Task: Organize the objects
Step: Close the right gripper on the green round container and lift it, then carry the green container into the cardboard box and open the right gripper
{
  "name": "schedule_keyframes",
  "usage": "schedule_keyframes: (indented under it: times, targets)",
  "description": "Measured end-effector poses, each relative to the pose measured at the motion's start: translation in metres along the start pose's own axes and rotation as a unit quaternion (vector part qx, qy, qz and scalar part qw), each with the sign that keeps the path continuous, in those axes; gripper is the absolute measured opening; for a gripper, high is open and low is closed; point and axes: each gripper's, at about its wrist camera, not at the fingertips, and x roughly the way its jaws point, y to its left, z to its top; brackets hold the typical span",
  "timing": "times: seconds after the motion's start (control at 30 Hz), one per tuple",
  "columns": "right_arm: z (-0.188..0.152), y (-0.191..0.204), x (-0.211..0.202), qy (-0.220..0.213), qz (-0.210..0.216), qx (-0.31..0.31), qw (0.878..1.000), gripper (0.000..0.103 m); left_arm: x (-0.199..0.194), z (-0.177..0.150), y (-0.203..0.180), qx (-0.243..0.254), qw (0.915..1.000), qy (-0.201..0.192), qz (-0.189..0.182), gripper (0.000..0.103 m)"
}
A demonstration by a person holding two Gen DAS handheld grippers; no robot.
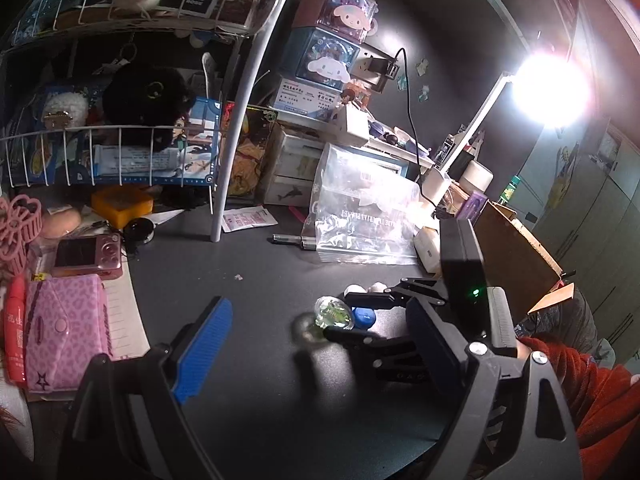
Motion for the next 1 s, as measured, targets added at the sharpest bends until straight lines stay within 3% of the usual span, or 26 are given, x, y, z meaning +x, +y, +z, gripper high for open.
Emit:
schedule_keyframes:
  times: [0.07,0.27,0.33,0.43,0.63,0.93,1.0]
  targets:
    - [-0.001,0.001,0.003,0.001,-0.007,-0.003,1.0,0.059,0.0,0.001,0.001,0.0,1.0,0.0,0.001,0.087]
    - [-0.004,0.002,0.014,0.009,-0.011,-0.007,1.0,0.059,-0.001,0.001,0.001,-0.001,1.0,0.003,0.001,0.087]
    - [-0.004,0.003,0.018,0.012,-0.02,-0.01,1.0,0.058,-0.002,0.0,0.001,-0.001,1.0,0.003,0.001,0.087]
    - [-0.005,0.005,0.019,0.01,-0.026,-0.02,0.999,0.042,-0.004,0.0,-0.001,0.0,1.0,0.005,0.001,0.087]
    - [-0.006,0.008,0.014,0.002,-0.018,-0.021,1.0,0.041,-0.003,-0.002,-0.007,0.009,0.9998,0.015,-0.001,0.087]
    - [-0.007,0.028,-0.049,-0.06,0.021,-0.023,0.998,0.04,0.018,0.0,-0.032,0.03,0.9956,0.055,-0.07,0.087]
    - [-0.008,0.034,-0.066,-0.076,0.027,-0.027,0.996,0.04,0.022,0.004,-0.039,0.028,0.9938,0.06,-0.089,0.081]
